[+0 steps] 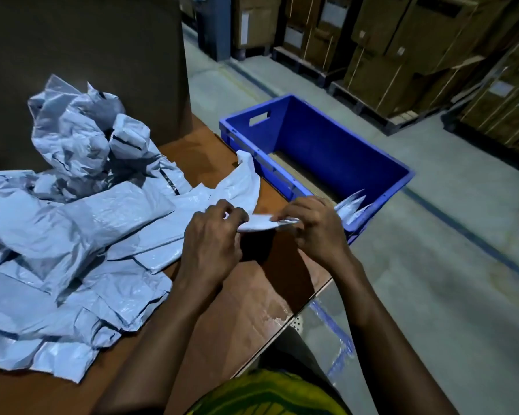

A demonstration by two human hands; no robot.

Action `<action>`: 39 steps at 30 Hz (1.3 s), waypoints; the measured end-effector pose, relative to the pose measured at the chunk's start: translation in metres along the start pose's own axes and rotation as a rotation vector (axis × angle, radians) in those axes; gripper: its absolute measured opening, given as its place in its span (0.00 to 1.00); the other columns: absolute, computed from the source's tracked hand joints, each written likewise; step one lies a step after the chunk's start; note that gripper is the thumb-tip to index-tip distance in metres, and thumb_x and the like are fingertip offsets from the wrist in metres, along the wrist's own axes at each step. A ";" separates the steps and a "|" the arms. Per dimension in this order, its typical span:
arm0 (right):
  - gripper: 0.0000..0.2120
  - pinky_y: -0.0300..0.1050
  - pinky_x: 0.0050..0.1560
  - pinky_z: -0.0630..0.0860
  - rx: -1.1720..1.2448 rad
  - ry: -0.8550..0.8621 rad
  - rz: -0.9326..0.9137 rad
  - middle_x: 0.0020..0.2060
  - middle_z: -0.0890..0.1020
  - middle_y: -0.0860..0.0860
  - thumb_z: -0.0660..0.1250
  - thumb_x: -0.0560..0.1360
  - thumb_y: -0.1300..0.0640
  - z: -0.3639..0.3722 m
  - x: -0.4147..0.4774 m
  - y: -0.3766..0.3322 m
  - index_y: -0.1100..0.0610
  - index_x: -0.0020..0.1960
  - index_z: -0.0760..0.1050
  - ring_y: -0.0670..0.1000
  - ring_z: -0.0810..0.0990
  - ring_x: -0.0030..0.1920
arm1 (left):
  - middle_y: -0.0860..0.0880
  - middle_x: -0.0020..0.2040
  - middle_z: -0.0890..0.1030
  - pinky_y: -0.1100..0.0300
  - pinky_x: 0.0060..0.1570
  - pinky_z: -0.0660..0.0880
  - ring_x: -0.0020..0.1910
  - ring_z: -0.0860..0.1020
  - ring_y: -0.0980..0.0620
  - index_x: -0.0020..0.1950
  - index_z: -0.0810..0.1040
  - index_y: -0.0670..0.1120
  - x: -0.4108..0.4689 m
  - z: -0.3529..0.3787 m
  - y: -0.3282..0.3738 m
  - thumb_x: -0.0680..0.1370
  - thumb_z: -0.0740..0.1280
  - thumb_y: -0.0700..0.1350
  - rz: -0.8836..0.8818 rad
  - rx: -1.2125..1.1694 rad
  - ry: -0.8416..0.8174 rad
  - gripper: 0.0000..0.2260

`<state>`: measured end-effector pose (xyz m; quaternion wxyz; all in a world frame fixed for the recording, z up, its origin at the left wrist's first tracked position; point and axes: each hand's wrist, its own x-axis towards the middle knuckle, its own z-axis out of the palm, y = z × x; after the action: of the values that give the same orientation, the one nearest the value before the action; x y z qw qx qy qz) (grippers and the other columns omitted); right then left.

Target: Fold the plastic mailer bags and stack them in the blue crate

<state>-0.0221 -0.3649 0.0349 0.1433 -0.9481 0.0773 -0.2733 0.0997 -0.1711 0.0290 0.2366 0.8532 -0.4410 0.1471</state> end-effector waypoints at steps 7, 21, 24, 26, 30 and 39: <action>0.12 0.49 0.55 0.76 0.002 -0.092 0.060 0.55 0.84 0.44 0.75 0.77 0.42 0.025 -0.095 0.003 0.48 0.56 0.85 0.50 0.81 0.57 | 0.43 0.60 0.79 0.46 0.55 0.78 0.61 0.78 0.42 0.60 0.80 0.45 -0.096 0.054 -0.008 0.76 0.72 0.45 0.068 -0.115 -0.062 0.13; 0.30 0.54 0.83 0.50 -0.085 -0.277 0.424 0.83 0.60 0.48 0.43 0.86 0.38 0.088 -0.079 -0.021 0.50 0.83 0.61 0.50 0.53 0.84 | 0.44 0.85 0.51 0.41 0.80 0.54 0.84 0.47 0.45 0.85 0.54 0.43 -0.057 0.095 0.006 0.87 0.47 0.52 -0.015 -0.023 -0.331 0.27; 0.31 0.53 0.83 0.49 -0.104 -0.251 0.414 0.83 0.59 0.48 0.43 0.86 0.38 0.087 -0.090 -0.023 0.50 0.83 0.60 0.51 0.51 0.84 | 0.45 0.85 0.51 0.38 0.80 0.54 0.84 0.47 0.42 0.85 0.55 0.46 -0.065 0.093 0.010 0.86 0.49 0.53 -0.017 0.049 -0.334 0.27; 0.30 0.54 0.83 0.50 -0.111 -0.268 0.426 0.83 0.58 0.48 0.45 0.86 0.38 0.088 -0.082 -0.021 0.50 0.83 0.60 0.51 0.50 0.84 | 0.45 0.85 0.52 0.37 0.79 0.54 0.84 0.47 0.40 0.85 0.56 0.47 -0.059 0.095 0.010 0.86 0.49 0.53 -0.045 0.058 -0.340 0.27; 0.32 0.58 0.83 0.52 -0.080 -0.270 0.396 0.84 0.57 0.50 0.51 0.85 0.37 0.082 -0.089 -0.009 0.52 0.84 0.59 0.54 0.48 0.85 | 0.44 0.85 0.51 0.36 0.79 0.52 0.84 0.47 0.39 0.85 0.56 0.48 -0.059 0.097 0.007 0.86 0.48 0.55 -0.063 0.054 -0.362 0.27; 0.30 0.54 0.83 0.51 -0.061 -0.169 0.426 0.83 0.60 0.49 0.53 0.85 0.37 0.062 -0.089 -0.002 0.52 0.81 0.65 0.50 0.54 0.84 | 0.46 0.85 0.50 0.37 0.80 0.49 0.84 0.45 0.42 0.85 0.54 0.53 -0.063 0.094 0.002 0.86 0.43 0.60 -0.062 0.014 -0.364 0.28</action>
<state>-0.0631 -0.3283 -0.0592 0.1748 -0.9338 0.2716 -0.1541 0.0664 -0.1790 -0.0787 0.1515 0.8804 -0.4491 -0.0141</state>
